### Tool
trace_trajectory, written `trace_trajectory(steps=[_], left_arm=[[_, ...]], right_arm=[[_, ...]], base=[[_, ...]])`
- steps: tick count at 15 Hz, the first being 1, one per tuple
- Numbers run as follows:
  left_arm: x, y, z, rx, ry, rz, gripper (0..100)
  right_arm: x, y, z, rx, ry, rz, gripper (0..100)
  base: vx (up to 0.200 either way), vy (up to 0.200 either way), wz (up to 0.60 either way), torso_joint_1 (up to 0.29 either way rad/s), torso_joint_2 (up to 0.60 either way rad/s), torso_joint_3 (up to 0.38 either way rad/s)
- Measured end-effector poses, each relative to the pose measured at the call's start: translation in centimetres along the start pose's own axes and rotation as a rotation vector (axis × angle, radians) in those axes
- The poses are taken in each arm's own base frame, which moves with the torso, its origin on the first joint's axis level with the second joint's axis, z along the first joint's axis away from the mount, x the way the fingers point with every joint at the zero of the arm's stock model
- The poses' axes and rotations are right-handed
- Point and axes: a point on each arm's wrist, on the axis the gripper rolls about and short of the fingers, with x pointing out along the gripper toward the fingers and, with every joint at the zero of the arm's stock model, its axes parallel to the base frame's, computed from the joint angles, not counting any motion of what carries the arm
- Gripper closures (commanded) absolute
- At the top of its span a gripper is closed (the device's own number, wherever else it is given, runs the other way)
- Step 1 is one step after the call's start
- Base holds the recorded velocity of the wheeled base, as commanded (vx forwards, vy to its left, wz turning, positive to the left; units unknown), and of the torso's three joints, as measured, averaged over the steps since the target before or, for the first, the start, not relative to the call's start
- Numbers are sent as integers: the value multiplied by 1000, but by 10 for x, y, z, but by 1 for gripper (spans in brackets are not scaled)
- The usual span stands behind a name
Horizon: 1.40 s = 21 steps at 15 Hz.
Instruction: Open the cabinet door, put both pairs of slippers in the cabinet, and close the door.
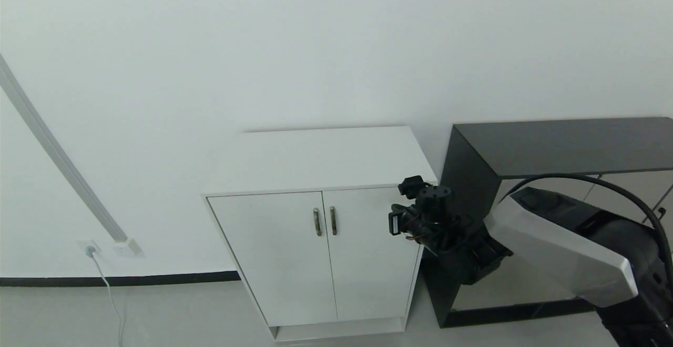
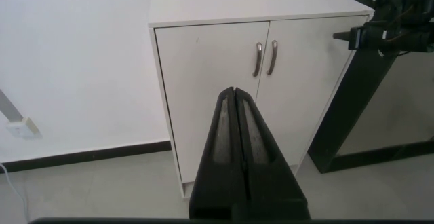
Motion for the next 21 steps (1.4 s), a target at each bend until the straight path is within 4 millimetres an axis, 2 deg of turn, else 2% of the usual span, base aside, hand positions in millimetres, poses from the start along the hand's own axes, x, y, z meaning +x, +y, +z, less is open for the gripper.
trace_trajectory(steps=[4, 9, 13, 15, 21], left_arm=[[0, 0, 0, -1, 0, 0, 100], [0, 0, 0, -1, 0, 0, 100], [0, 0, 0, -1, 0, 0, 100], [0, 0, 0, 0, 0, 0, 100], [0, 0, 0, 0, 0, 0, 100]], right_arm=[[-30, -21, 6, 9, -6, -38, 100], [-82, -67, 17, 30, -10, -172, 100], [-134, -106, 22, 49, -13, -290, 100], [-162, -115, 27, 53, -2, -327, 100], [-273, -149, 28, 31, 34, -544, 100]], base=[[0, 0, 0, 0, 0, 0], [0, 0, 0, 0, 0, 0], [0, 0, 0, 0, 0, 0], [0, 0, 0, 0, 0, 0], [0, 0, 0, 0, 0, 0]])
